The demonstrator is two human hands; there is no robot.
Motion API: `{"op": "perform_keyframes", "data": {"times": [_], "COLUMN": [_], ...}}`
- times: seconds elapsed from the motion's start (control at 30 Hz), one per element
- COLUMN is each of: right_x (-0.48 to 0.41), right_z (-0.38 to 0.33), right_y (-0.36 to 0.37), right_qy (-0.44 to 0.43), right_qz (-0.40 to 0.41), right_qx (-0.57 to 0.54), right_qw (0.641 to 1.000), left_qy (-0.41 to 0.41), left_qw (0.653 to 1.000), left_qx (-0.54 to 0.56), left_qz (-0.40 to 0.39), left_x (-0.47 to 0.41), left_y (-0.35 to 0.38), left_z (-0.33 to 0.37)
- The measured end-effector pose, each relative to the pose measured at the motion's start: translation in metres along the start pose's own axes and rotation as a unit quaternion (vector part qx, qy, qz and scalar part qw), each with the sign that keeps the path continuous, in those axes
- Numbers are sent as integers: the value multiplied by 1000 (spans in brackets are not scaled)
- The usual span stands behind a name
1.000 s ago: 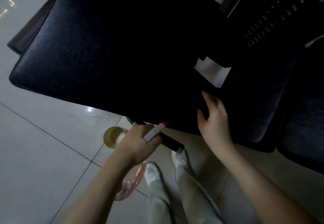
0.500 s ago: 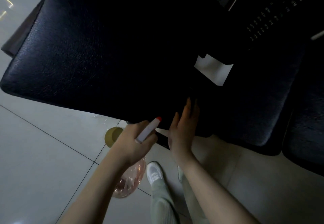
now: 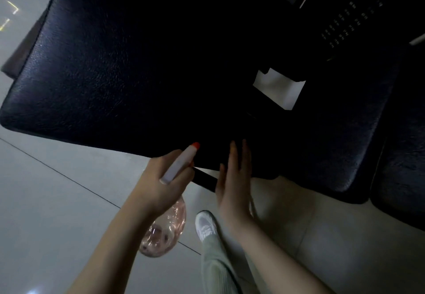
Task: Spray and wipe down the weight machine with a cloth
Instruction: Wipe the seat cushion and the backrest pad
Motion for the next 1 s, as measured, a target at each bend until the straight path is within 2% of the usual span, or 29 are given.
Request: {"op": "perform_keyframes", "data": {"times": [0.1,0.2,0.33,0.47,0.7,0.9,1.0], "right_x": [-10,-13,-22,-39,-39,-36,-36], "right_z": [-14,8,37,22,25,32,32], "right_y": [7,-3,-25,-23,-26,-21,-20], "right_qy": [-70,-143,-54,14,2,12,7], "right_qz": [-33,-85,-51,-55,-78,-78,-68], "right_qx": [0,36,45,3,-11,4,25], "right_qw": [997,985,996,998,997,997,997], "left_qy": [21,9,-16,-48,-84,-10,-23], "left_qw": [1000,1000,1000,998,993,993,994], "left_qx": [0,0,-11,-41,-84,-107,-91], "left_qz": [-2,-4,-7,-21,28,44,55], "left_x": [1,-1,-7,-13,-35,-52,-61], "left_y": [-3,-6,-10,-9,-13,-17,-22], "left_z": [8,10,22,36,62,75,74]}}
Point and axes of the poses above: each hand's wrist, its own x-axis away from the middle knuckle, its own y-axis out of the palm, z = x × y, the point moved 3 cm from there along -x, towards the middle knuckle, and after that the axes turned 13 degrees about z, right-handed, at the moved point
